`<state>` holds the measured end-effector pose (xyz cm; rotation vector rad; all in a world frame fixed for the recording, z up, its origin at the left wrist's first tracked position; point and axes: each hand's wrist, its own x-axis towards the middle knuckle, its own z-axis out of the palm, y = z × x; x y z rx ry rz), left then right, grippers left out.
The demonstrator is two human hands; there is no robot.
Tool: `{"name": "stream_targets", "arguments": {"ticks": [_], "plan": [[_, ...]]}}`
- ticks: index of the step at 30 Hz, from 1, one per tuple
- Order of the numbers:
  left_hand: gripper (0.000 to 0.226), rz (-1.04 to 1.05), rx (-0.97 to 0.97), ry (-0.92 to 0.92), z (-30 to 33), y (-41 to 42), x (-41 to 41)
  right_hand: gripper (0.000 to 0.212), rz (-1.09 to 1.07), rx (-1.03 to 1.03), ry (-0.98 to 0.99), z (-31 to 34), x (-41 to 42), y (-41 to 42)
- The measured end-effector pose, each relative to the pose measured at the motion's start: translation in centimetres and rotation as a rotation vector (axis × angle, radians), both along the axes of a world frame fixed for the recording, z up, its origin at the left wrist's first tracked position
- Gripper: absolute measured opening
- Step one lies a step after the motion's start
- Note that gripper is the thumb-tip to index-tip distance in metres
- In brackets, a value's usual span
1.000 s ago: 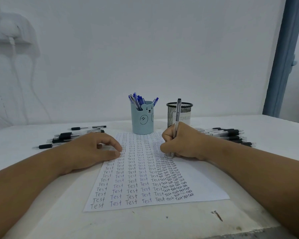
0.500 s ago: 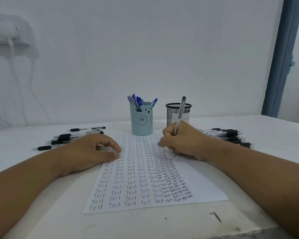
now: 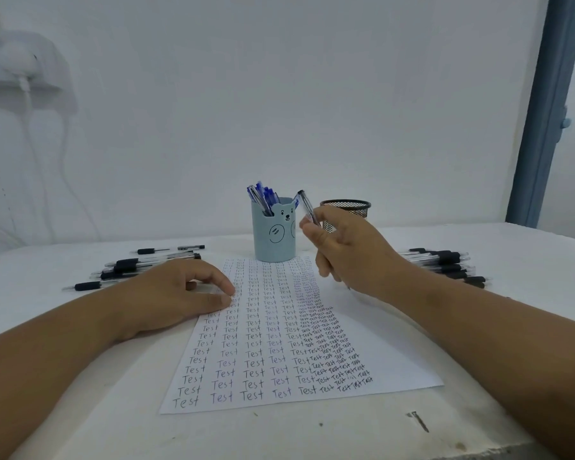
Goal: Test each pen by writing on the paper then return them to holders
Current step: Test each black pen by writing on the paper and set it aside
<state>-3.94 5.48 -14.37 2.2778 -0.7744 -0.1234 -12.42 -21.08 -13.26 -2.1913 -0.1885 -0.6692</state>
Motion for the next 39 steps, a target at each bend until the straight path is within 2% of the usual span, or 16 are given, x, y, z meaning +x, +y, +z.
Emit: {"name": "stream_targets", "arguments": {"ticks": [3,5,9,13,20,26,29,35,37,39], "plan": [[0.016,-0.001,0.006,-0.015,0.0,0.0,0.1,0.019,-0.061,-0.061,-0.086,-0.1,0.5,-0.2],[0.014,0.002,0.0,-0.006,0.0,0.0,-0.1,0.02,-0.072,-0.089,-0.063,-0.3,0.7,-0.3],[0.014,0.004,-0.003,0.007,0.1,0.0,-0.1,0.024,-0.007,-0.07,-0.073,-0.4,0.6,-0.1],[0.016,0.014,0.015,-0.006,0.0,0.0,-0.1,0.015,0.04,-0.05,-0.093,-0.4,0.8,-0.1],[0.013,0.013,0.002,-0.009,0.1,-0.1,-0.2,0.018,0.077,-0.051,-0.062,-0.6,0.7,-0.3],[0.013,0.015,0.009,-0.008,0.1,-0.1,-0.1,0.023,-0.034,-0.227,-0.08,0.2,0.5,-0.6],[0.015,0.009,0.005,-0.005,0.0,-0.1,0.0,0.028,-0.068,-0.233,-0.078,1.2,0.2,-1.3],[0.015,0.009,0.001,-0.007,0.0,-0.1,0.0,0.025,-0.258,-0.435,0.054,2.7,0.0,-4.5],[0.015,0.003,-0.007,-0.005,0.0,-0.1,0.0,0.028,-0.32,-0.517,0.098,3.0,-0.2,-5.7],[0.015,0.001,-0.004,-0.005,0.0,-0.1,0.0,0.033,-0.361,-0.517,0.127,3.2,-0.6,-6.6]]}}
